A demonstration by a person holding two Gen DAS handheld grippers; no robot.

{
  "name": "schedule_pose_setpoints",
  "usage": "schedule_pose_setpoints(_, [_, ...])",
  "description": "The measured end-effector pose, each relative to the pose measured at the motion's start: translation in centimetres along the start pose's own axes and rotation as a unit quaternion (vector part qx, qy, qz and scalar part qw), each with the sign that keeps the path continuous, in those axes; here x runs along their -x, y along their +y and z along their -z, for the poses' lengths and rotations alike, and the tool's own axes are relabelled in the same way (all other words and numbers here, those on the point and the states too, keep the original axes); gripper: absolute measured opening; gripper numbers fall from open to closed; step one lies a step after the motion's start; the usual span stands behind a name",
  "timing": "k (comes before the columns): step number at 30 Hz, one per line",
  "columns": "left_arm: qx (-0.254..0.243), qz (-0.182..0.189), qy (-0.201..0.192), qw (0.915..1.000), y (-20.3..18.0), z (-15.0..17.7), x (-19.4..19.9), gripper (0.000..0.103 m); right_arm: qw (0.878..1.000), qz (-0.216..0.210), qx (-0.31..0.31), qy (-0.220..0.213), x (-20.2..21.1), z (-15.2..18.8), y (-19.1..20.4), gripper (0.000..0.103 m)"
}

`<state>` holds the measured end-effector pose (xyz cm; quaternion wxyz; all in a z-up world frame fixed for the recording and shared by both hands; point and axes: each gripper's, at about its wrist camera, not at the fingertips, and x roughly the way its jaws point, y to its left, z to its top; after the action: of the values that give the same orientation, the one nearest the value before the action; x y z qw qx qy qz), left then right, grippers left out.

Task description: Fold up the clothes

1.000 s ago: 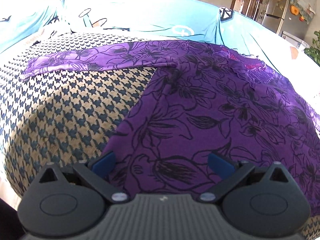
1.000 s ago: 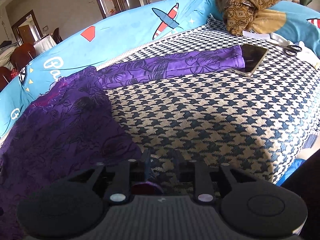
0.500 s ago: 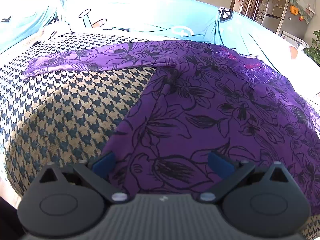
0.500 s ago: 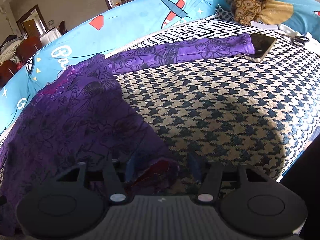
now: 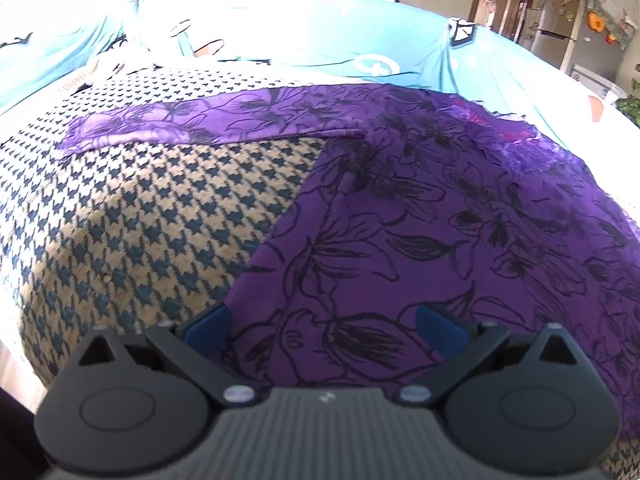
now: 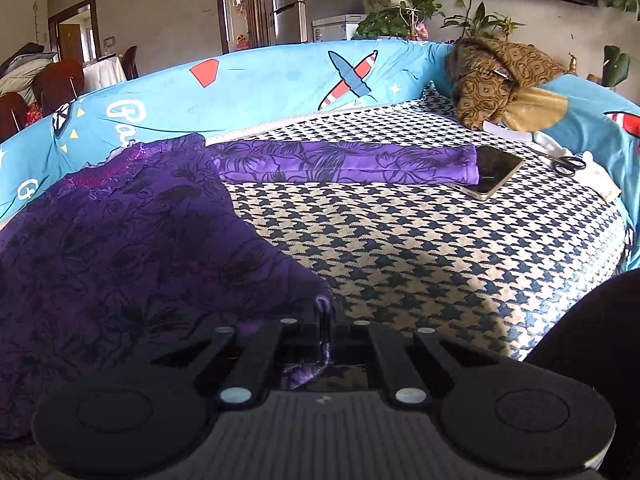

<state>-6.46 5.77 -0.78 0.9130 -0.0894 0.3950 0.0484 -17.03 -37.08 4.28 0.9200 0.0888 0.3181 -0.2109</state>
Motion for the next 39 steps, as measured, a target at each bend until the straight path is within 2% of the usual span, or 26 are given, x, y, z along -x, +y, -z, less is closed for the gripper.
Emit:
schedule_pose_setpoints(5, [0.009,-0.014,0.003,0.9999,0.6,0.0,0.0,0.103,0.999,0.023,0.002,0.026,-0.6,0.2,-0.2,0.004])
schedule_pose_setpoints(8, [0.015,-0.018,0.004,0.9997,0.9,0.0,0.0,0.103,0.999,0.037,-0.025,0.03,-0.7,0.0,-1.0,0.005])
schedule_pose_setpoints(11, [0.021,-0.017,0.001,0.9996,1.1,0.0,0.1,0.103,0.998,0.057,-0.028,0.008,0.0,-0.1,-0.9,0.008])
schedule_pose_setpoints(13, [0.023,-0.015,-0.002,0.9996,1.1,-0.1,0.2,0.103,0.998,0.04,-0.039,-0.015,0.8,-0.2,-1.1,0.013])
schedule_pose_setpoints(15, [0.02,-0.013,-0.003,0.9997,0.9,-0.1,0.3,0.103,0.999,0.015,-0.038,-0.017,1.0,-0.3,-1.0,0.013])
schedule_pose_setpoints(20, [0.005,-0.014,-0.007,0.9999,0.4,-0.1,0.4,0.103,0.998,-0.06,0.005,-0.015,1.2,0.0,1.4,0.013])
schedule_pose_setpoints(22, [0.005,-0.013,-0.003,0.9999,0.4,-0.1,0.2,0.103,0.995,-0.099,0.009,-0.001,0.9,0.2,2.2,0.013])
schedule_pose_setpoints(27, [0.004,-0.017,0.0,0.9999,0.4,-0.1,0.2,0.103,0.982,-0.183,0.033,0.035,0.2,0.9,5.0,0.013])
schedule_pose_setpoints(32, [0.005,-0.016,-0.013,0.9998,0.6,-0.6,0.6,0.103,0.966,-0.244,0.077,0.039,0.3,1.7,8.1,0.014])
schedule_pose_setpoints(39, [0.014,-0.037,-0.021,0.999,1.3,-2.1,1.0,0.103,0.948,-0.283,0.137,0.052,0.3,3.0,12.4,0.024])
